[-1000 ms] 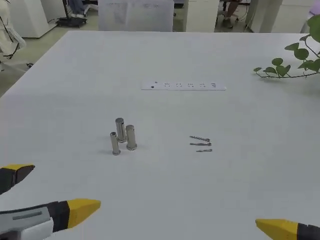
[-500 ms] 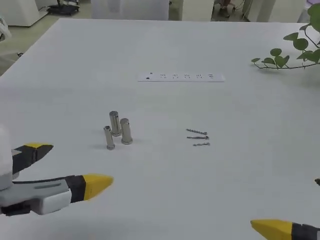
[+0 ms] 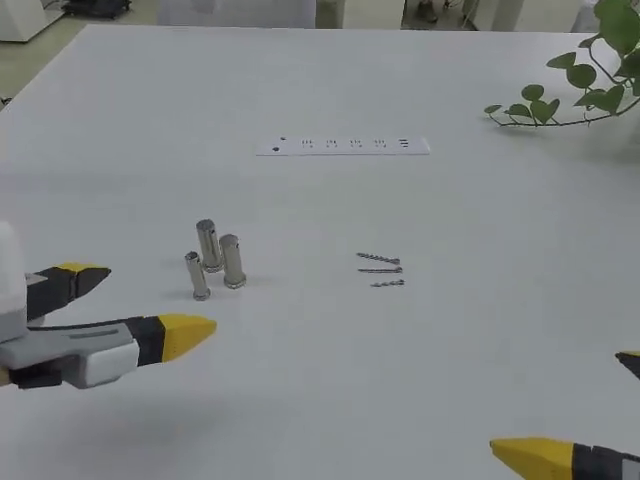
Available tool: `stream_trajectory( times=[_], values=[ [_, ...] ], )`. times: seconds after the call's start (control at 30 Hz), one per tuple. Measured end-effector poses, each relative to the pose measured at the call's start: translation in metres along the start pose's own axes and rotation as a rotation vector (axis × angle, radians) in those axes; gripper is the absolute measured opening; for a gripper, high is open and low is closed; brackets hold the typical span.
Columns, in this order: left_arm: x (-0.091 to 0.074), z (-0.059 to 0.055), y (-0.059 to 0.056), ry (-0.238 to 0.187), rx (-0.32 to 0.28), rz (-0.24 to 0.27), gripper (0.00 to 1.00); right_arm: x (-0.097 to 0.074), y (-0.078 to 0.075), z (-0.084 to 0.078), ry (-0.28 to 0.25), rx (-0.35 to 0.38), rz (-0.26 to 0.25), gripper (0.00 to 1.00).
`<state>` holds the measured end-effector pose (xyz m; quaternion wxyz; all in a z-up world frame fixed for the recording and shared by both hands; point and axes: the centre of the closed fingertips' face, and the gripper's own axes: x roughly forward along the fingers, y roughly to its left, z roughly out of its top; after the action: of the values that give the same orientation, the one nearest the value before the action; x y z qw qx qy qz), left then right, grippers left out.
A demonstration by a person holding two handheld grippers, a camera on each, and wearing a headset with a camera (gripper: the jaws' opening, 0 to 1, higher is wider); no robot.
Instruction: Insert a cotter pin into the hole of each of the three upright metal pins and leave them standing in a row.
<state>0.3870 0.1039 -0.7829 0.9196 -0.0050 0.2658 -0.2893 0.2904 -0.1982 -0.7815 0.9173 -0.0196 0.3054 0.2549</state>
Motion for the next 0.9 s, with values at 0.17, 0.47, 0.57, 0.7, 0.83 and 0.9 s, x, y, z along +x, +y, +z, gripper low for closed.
stream_trajectory(
  times=[0.17, 0.47, 0.57, 0.7, 0.83, 0.9],
  values=[
    [0.010, 0.003, 0.005, -0.008, 0.009, 0.001, 0.78, 0.000, 0.001, 0.000, 0.003, 0.007, -0.006, 0.98],
    [0.025, 0.000, 0.006, -0.002, 0.054, -0.004, 0.71, -0.002, 0.003, 0.001, -0.004, 0.020, -0.008, 0.98],
    [0.030, -0.001, 0.007, -0.005, 0.036, -0.013, 0.68, -0.002, 0.002, -0.001, 0.000, 0.016, -0.013, 0.98],
    [0.035, -0.002, 0.007, -0.003, 0.041, -0.017, 0.64, -0.004, 0.001, -0.001, -0.003, 0.018, -0.018, 0.98],
    [0.041, -0.002, 0.007, -0.011, 0.027, -0.024, 0.60, -0.007, -0.001, -0.002, -0.007, 0.022, -0.021, 0.98],
    [0.043, -0.004, 0.008, 0.000, 0.042, -0.019, 0.58, -0.008, -0.002, -0.003, -0.007, 0.022, -0.023, 0.98]
  ],
)
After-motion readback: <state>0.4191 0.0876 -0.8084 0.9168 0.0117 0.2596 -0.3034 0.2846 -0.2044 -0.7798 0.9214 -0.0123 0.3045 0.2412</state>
